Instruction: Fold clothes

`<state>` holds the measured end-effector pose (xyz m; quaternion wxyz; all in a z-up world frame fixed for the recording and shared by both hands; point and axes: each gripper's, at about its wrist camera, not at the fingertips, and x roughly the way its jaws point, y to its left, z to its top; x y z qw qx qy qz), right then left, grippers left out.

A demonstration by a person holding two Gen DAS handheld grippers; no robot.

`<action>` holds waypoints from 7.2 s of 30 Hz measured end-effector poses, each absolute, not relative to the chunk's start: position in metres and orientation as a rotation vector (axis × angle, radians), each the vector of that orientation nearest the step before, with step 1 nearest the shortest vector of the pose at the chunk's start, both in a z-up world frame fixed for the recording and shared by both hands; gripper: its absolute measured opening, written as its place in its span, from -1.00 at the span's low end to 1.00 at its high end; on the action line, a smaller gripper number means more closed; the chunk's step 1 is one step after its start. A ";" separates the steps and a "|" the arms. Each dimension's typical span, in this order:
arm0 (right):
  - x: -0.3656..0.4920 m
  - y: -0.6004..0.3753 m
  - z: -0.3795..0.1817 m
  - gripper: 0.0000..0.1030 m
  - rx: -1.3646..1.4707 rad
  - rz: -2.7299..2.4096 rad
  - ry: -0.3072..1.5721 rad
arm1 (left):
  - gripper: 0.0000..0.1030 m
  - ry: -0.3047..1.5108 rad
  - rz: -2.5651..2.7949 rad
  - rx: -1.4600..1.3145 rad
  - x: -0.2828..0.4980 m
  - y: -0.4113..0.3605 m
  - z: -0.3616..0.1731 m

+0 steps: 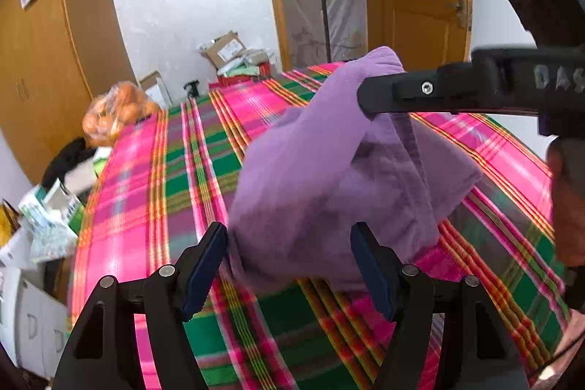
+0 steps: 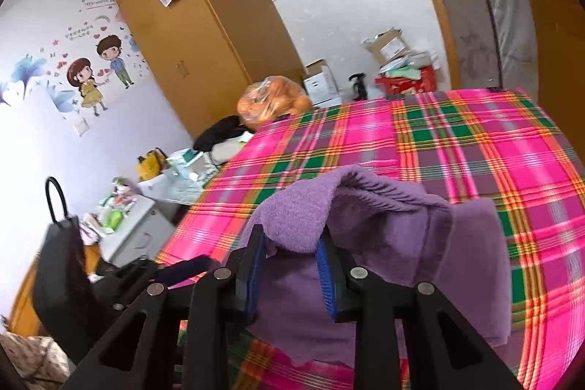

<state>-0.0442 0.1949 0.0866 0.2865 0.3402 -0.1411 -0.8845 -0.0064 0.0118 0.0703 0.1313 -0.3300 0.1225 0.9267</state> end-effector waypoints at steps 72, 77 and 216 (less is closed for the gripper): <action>-0.075 0.222 0.027 -0.64 1.179 -2.370 -0.518 | 0.37 -0.388 2.382 -1.457 -0.132 -0.094 0.023; -0.068 0.220 -0.001 -0.37 1.254 -2.288 -0.554 | 0.37 -0.504 2.340 -1.516 -0.143 -0.101 0.011; 0.001 0.131 0.089 -0.96 0.887 -2.536 -0.136 | -0.08 -1.640 1.796 -1.499 -0.098 -0.154 -0.023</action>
